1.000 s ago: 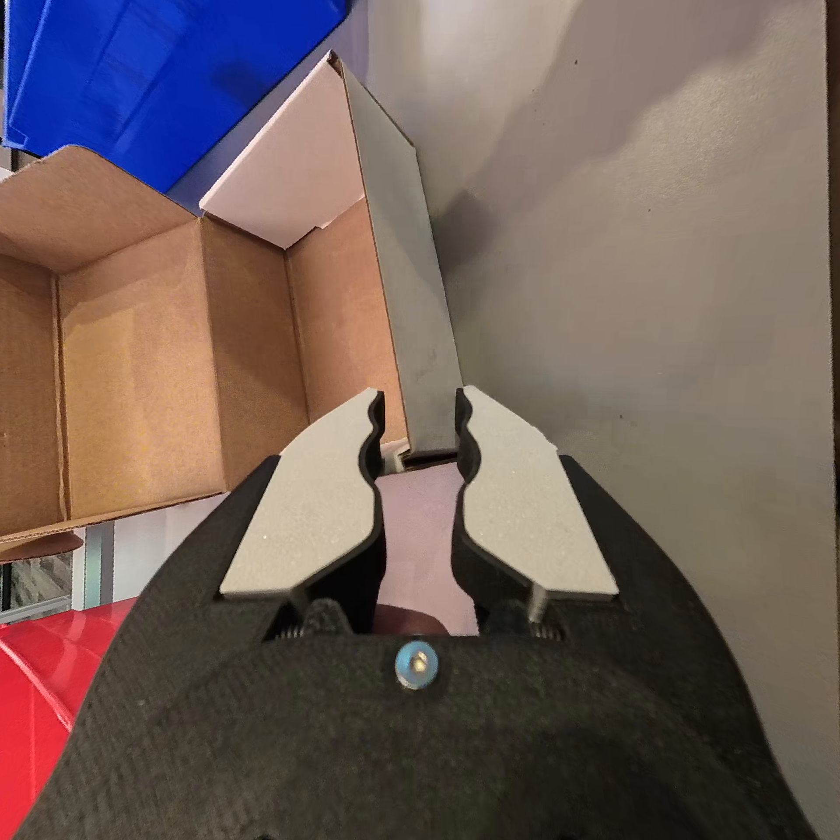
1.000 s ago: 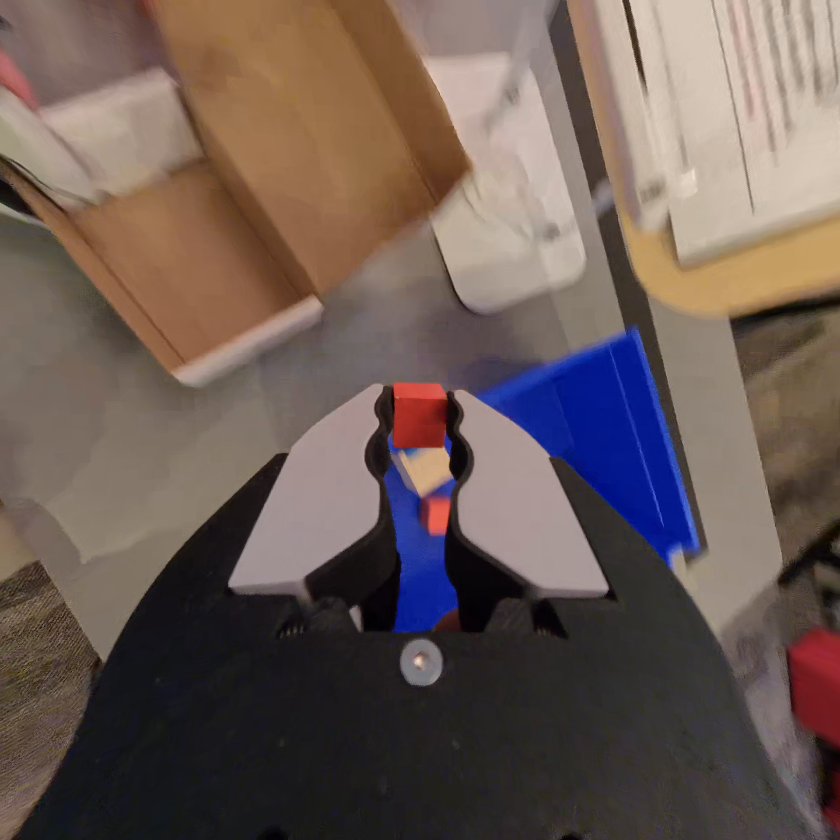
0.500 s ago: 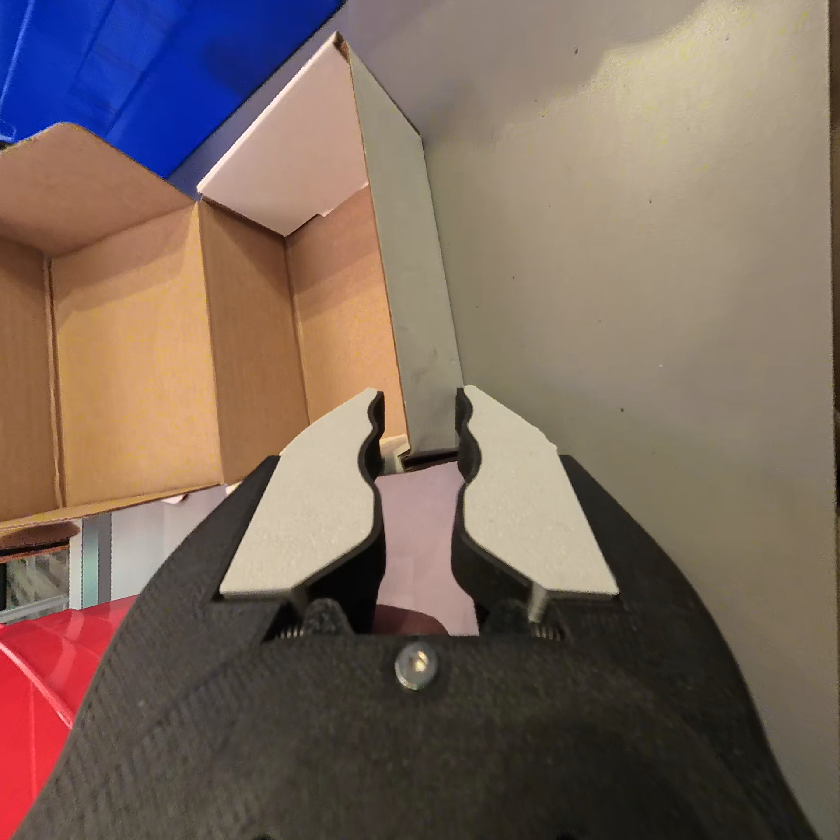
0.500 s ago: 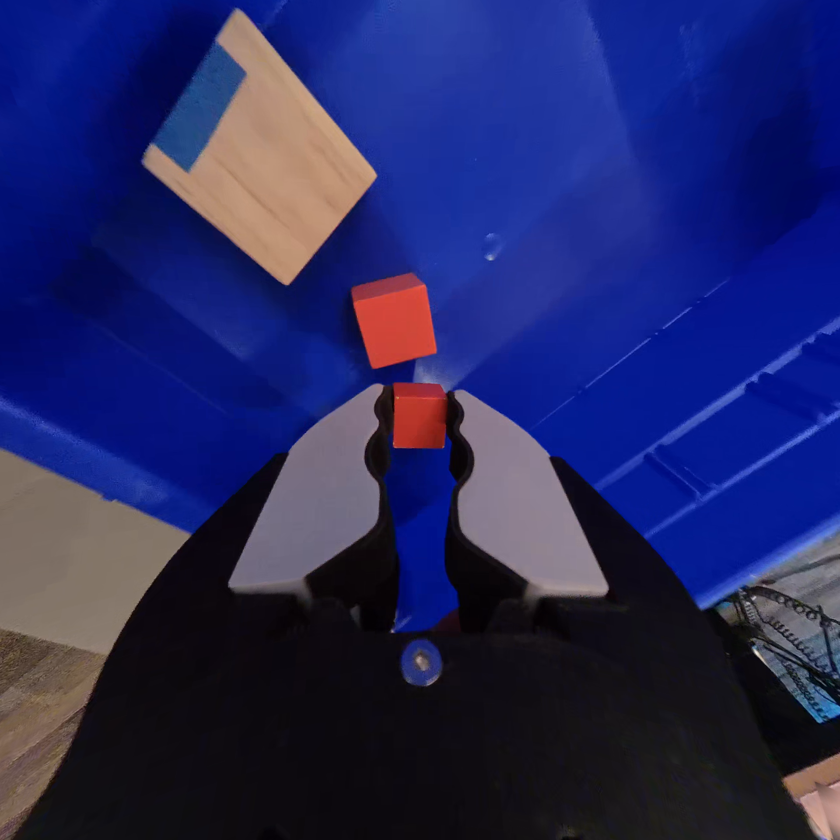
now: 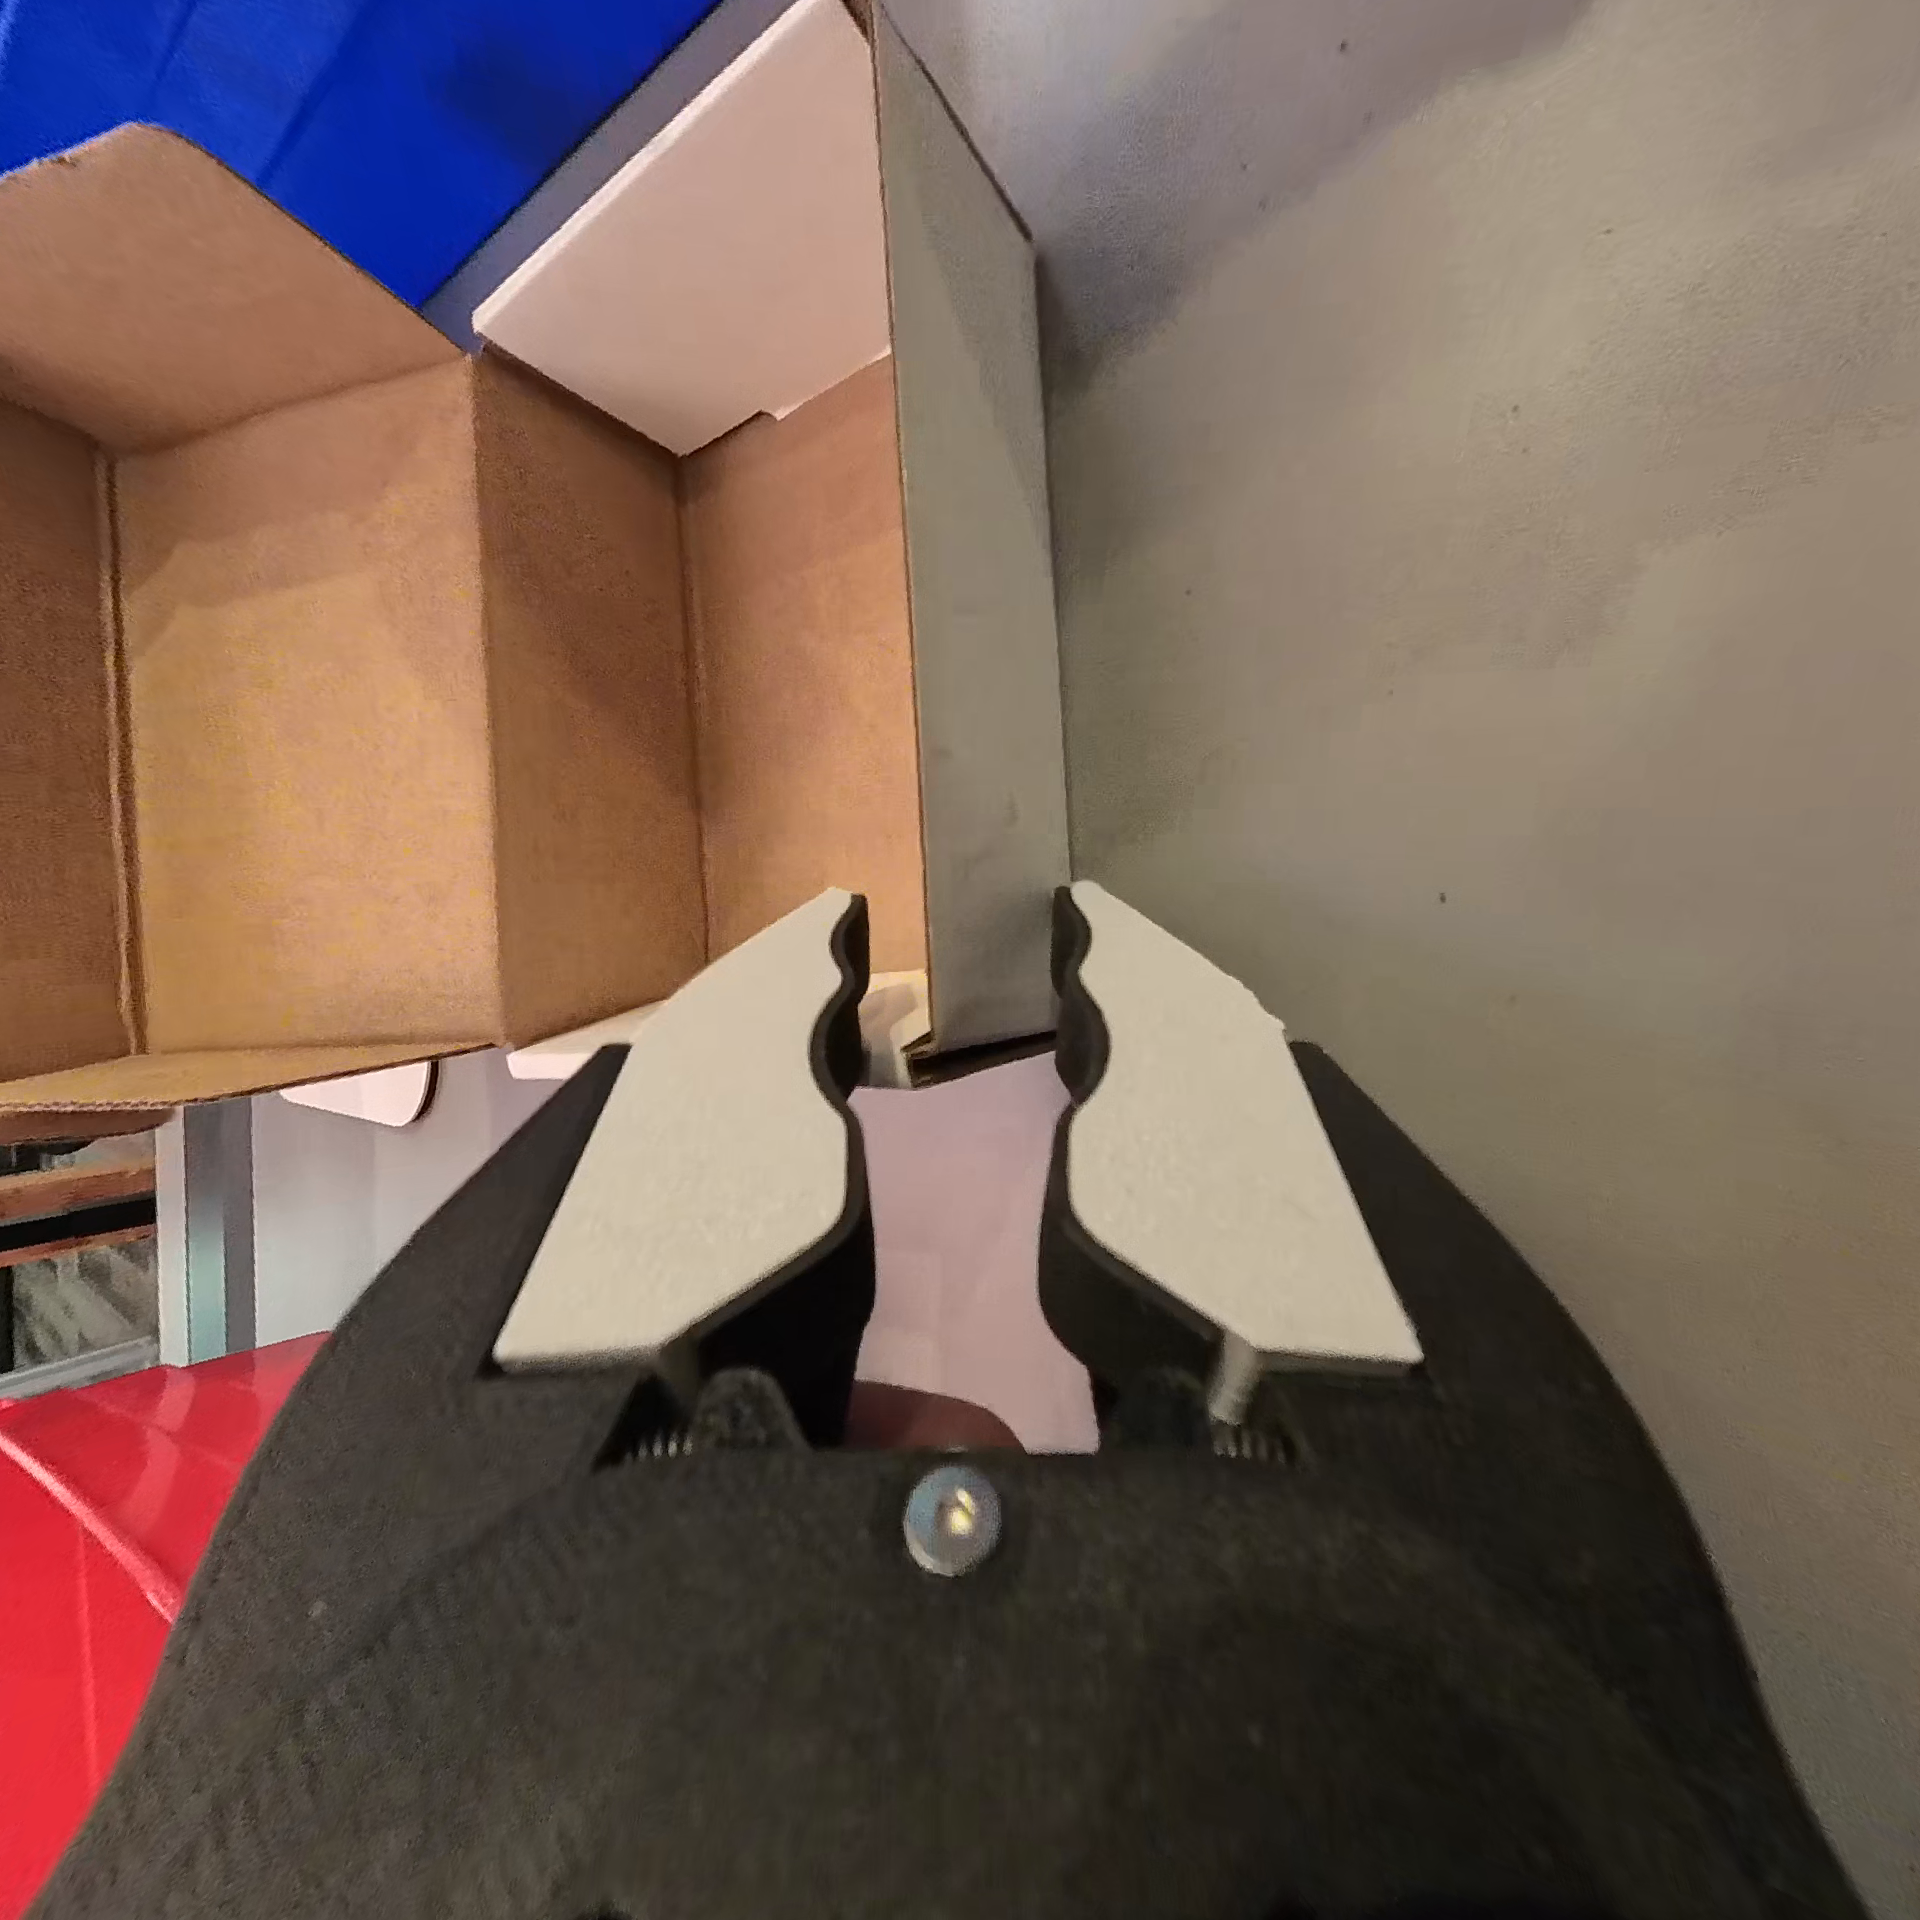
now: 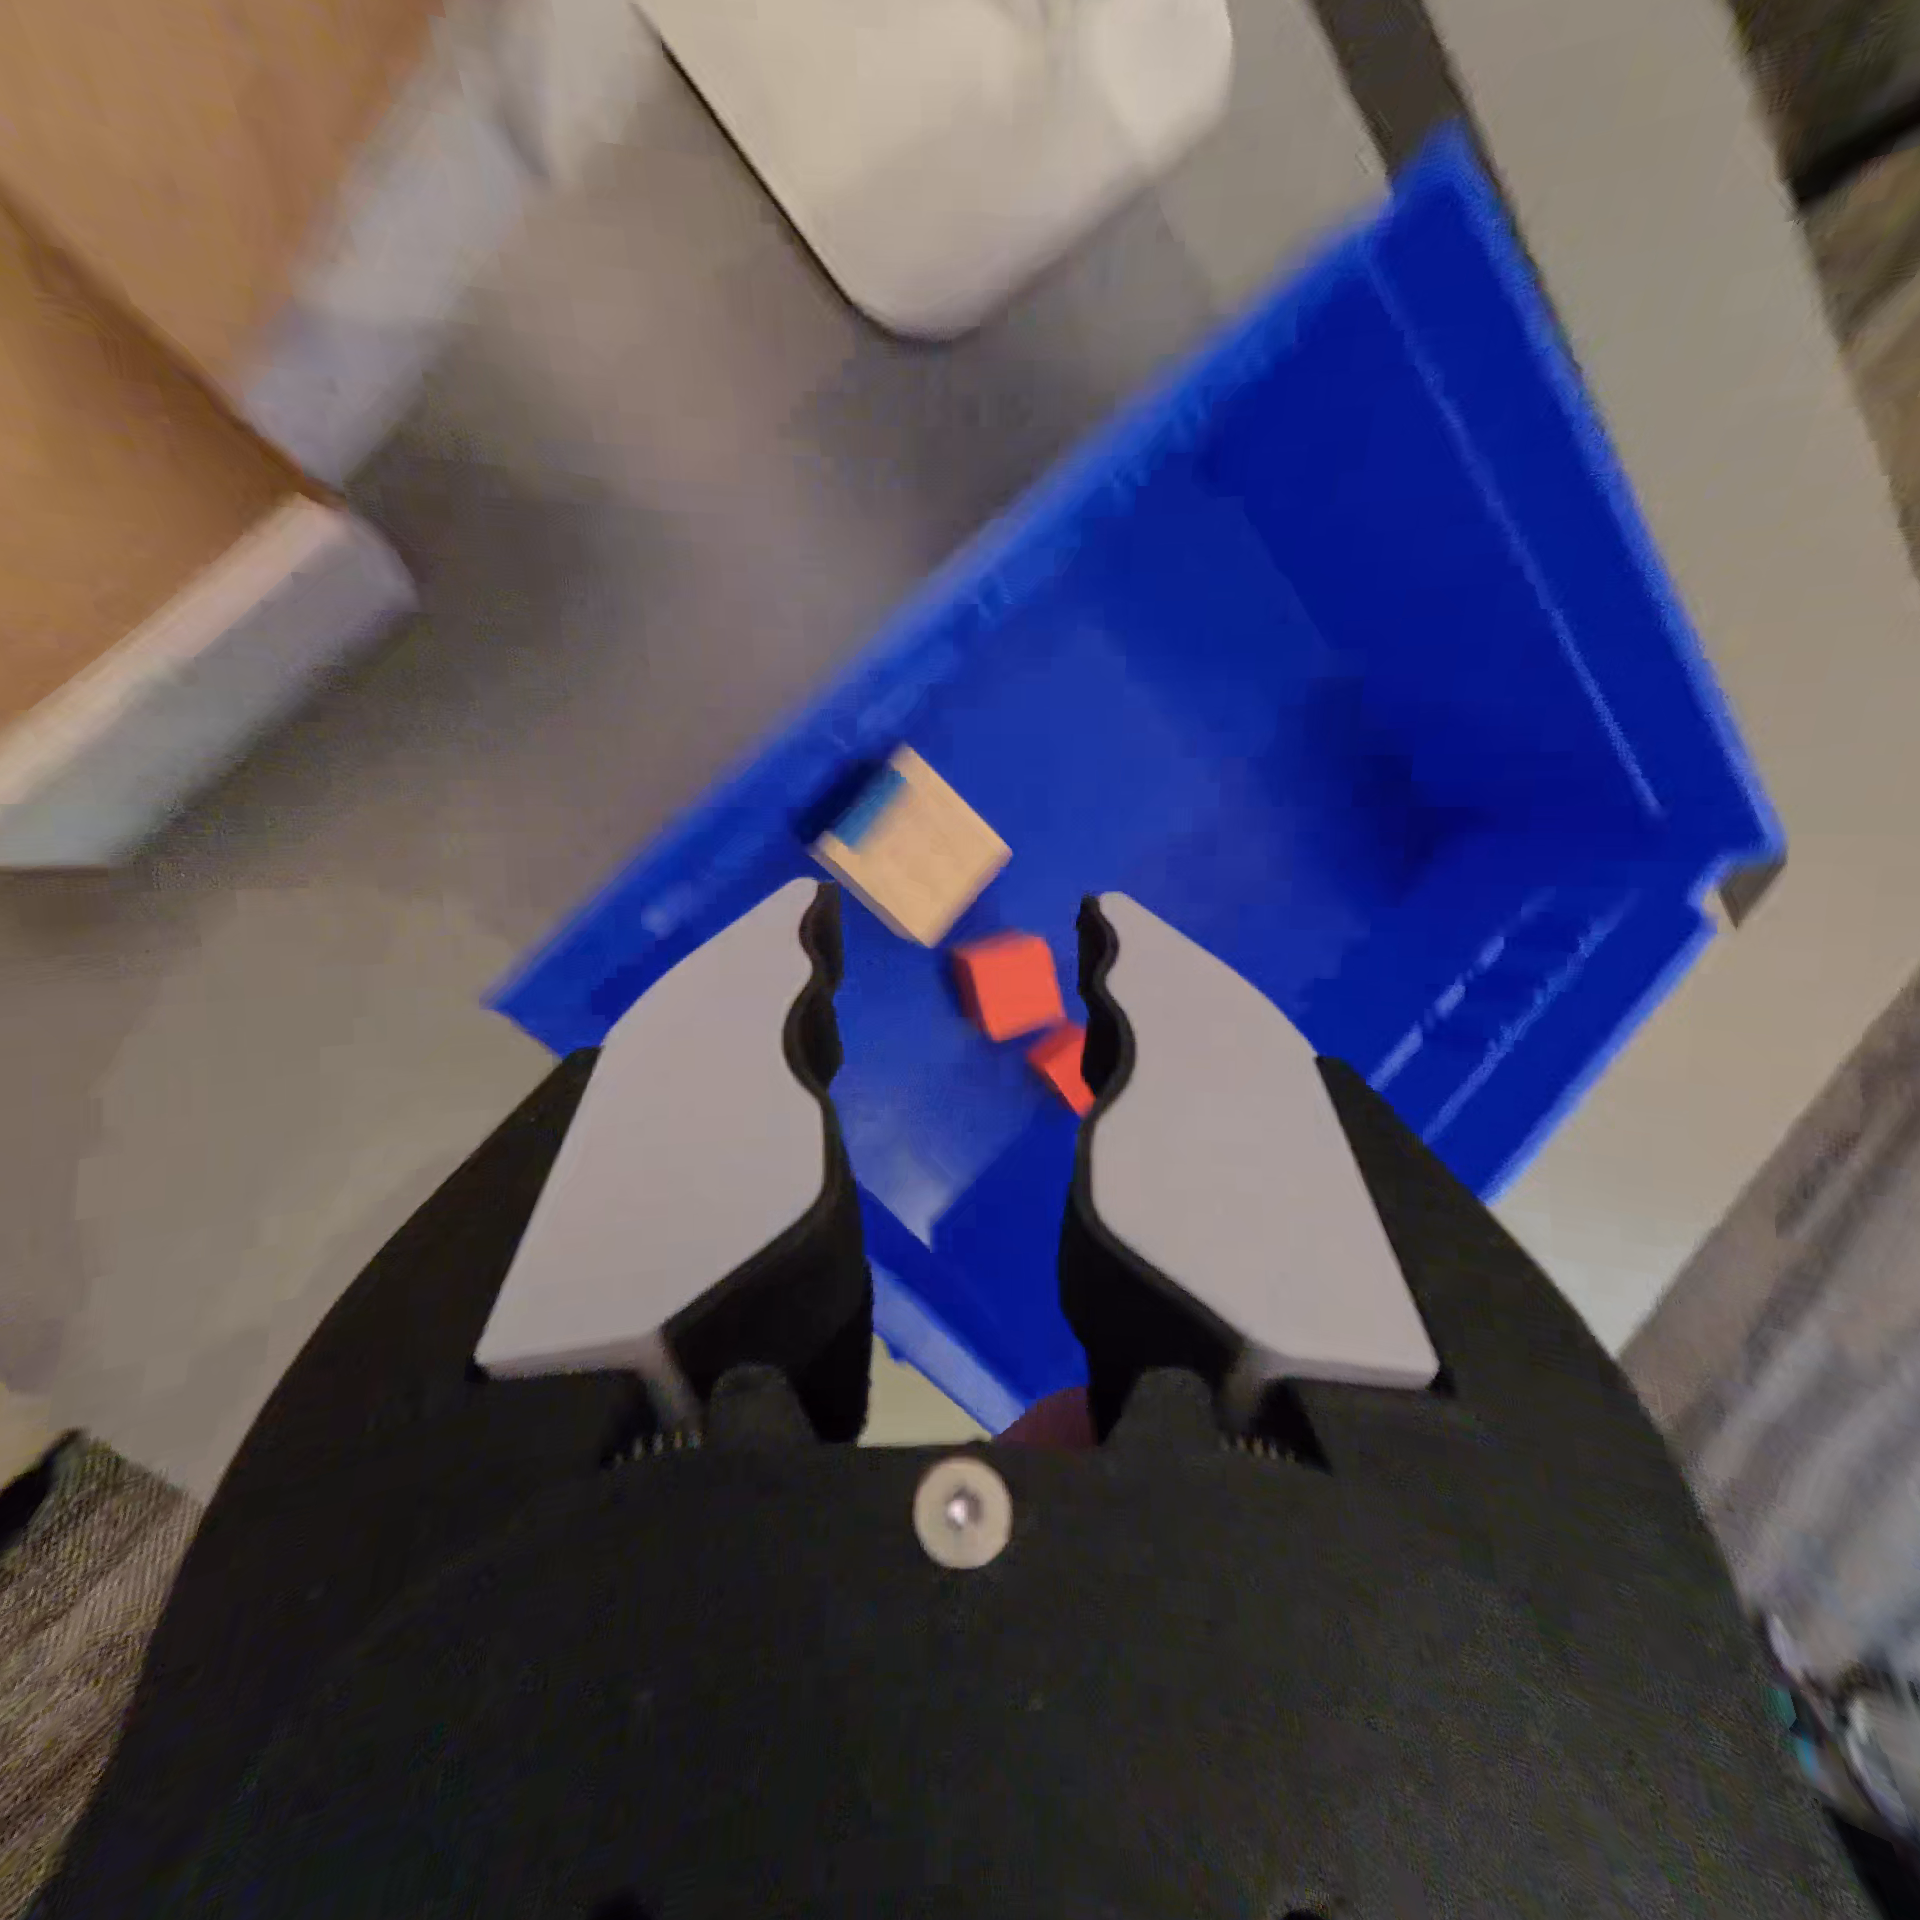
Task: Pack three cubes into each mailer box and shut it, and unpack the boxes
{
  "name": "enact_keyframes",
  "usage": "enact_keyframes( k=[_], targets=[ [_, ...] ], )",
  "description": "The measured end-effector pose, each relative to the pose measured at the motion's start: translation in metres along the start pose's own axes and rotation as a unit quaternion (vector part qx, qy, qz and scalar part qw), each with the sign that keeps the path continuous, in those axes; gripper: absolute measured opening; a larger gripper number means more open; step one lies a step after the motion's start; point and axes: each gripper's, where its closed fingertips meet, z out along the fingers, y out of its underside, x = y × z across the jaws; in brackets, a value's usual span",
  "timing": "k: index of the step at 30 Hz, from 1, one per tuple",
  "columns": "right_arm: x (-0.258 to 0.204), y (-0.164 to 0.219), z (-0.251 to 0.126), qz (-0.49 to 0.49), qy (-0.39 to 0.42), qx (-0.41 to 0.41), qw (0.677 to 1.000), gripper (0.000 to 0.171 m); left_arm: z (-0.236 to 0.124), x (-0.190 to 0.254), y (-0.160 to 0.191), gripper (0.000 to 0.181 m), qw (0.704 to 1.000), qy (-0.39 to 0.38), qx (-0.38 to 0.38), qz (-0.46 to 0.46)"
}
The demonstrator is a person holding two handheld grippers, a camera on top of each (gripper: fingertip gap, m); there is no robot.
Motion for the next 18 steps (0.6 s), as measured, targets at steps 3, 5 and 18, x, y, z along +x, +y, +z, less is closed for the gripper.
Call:
enact_keyframes(
  k=[3, 5, 18],
  targets=[
    [-0.046, -0.046, -0.008, -0.021, -0.043, 0.07, 0.996, 0.045, -0.001, 0.0, 0.002, 0.032, 1.0, -0.001, -0.006, 0.0],
    [-0.074, -0.071, -0.006, -0.016, -0.075, 0.109, 0.991, 0.049, -0.002, -0.001, 0.005, 0.031, 1.0, 0.0, -0.014, -0.002],
    [-0.124, -0.102, 0.063, 0.086, -0.074, 0.133, 0.985, 0.039, -0.017, 0.004, 0.021, 0.046, 0.998, 0.052, -0.017, -0.032]
  ],
)
